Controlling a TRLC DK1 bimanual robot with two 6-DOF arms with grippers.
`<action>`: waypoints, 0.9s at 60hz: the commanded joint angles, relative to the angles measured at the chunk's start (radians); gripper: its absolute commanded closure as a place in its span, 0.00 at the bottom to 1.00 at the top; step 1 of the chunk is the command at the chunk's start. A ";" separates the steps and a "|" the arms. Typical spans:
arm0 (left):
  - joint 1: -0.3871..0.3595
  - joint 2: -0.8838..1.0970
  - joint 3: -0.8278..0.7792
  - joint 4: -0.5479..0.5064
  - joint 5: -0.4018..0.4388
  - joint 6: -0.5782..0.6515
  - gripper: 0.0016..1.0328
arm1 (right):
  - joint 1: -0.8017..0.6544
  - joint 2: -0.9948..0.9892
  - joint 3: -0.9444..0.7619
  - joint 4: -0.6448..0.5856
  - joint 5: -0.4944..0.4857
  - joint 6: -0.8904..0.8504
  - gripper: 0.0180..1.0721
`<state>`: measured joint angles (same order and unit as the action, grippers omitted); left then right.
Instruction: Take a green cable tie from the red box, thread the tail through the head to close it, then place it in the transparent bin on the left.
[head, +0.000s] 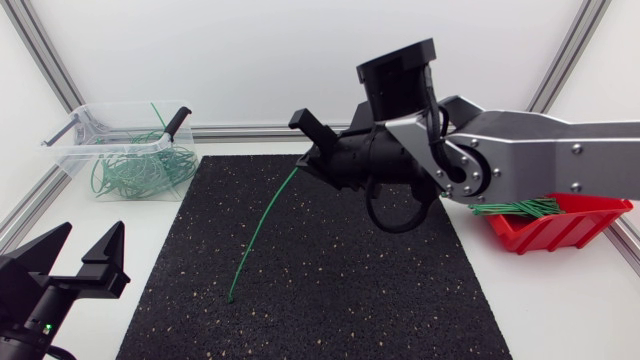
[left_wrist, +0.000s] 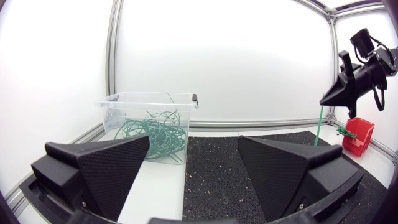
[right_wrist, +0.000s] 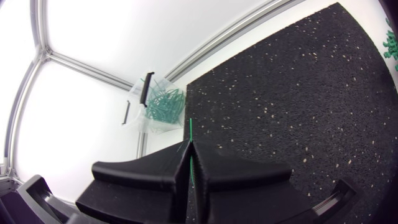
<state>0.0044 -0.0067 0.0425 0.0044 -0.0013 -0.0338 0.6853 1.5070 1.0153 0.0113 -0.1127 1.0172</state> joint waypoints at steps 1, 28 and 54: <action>-0.003 -0.003 -0.039 -0.026 0.001 -0.014 0.04 | -0.012 -0.001 -0.104 0.013 0.054 -0.040 0.87; -0.006 -0.003 -0.039 -0.026 0.001 -0.014 0.04 | -0.055 -0.271 -0.310 -0.126 0.107 -0.402 0.26; 0.000 -0.003 -0.039 -0.024 0.001 -0.014 0.04 | 0.026 0.007 0.052 -0.410 -0.156 -0.819 0.05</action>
<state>0.0044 -0.0067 0.0425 0.0044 -0.0013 -0.0338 0.7059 1.4429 1.0115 -0.3576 -0.2260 0.2687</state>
